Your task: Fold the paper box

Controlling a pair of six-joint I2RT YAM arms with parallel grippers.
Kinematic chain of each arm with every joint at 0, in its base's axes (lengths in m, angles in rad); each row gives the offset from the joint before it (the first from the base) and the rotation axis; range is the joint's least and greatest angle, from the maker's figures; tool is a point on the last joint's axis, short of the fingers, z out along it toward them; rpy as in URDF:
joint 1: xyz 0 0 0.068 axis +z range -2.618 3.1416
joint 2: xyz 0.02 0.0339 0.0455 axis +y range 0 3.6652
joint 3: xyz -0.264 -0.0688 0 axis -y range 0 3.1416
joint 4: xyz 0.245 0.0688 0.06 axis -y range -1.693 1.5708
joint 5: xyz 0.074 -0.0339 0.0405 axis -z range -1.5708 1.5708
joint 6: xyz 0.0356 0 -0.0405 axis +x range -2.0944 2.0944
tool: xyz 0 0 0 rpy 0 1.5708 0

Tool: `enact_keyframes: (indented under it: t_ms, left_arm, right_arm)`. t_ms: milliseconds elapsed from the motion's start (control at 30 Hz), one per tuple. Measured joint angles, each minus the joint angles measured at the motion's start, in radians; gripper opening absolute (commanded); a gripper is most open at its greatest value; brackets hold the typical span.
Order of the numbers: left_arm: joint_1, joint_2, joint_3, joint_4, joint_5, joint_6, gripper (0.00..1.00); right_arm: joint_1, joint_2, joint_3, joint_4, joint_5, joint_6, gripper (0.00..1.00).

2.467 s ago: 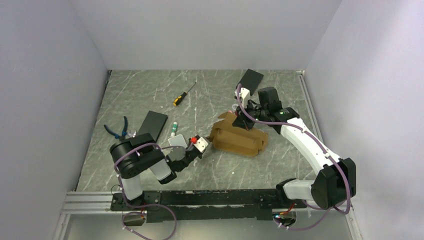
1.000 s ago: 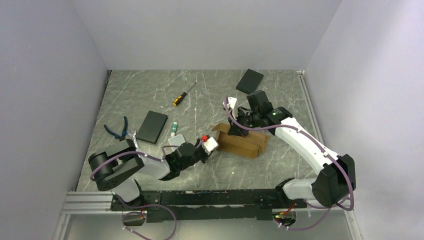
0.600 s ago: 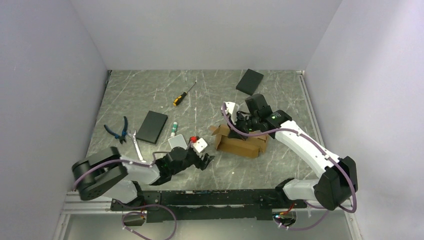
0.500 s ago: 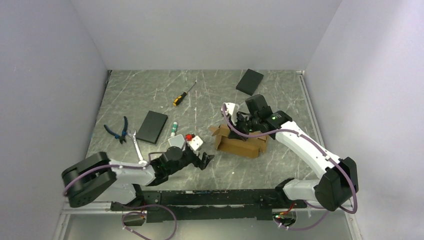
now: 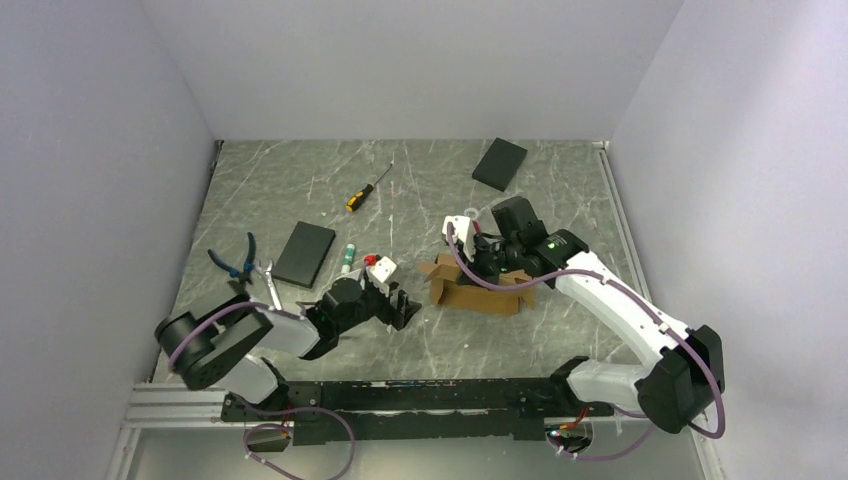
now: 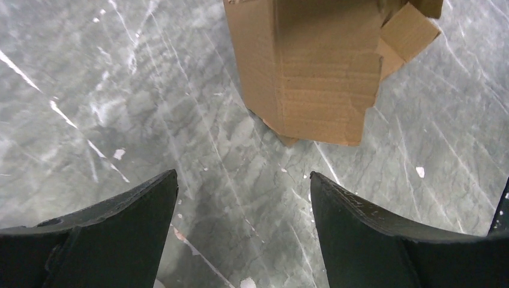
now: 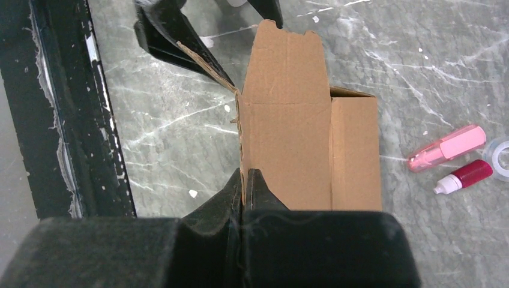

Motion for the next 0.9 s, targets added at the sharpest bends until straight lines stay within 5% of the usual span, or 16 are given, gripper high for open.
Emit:
enact_keyframes:
  t_ms: [567,900]
  left_arm:
    - [0.013,0.298,0.014,0.389,0.132,-0.003,0.85]
    - [0.013,0.377,0.083,0.455,0.146,0.002,0.83]
  right_arm:
    - [0.034,-0.092,-0.076,-0.032,-0.01,-0.096,0.0]
    - [0.037,-0.117,-0.095,-0.058,-0.034,-0.133,0.0]
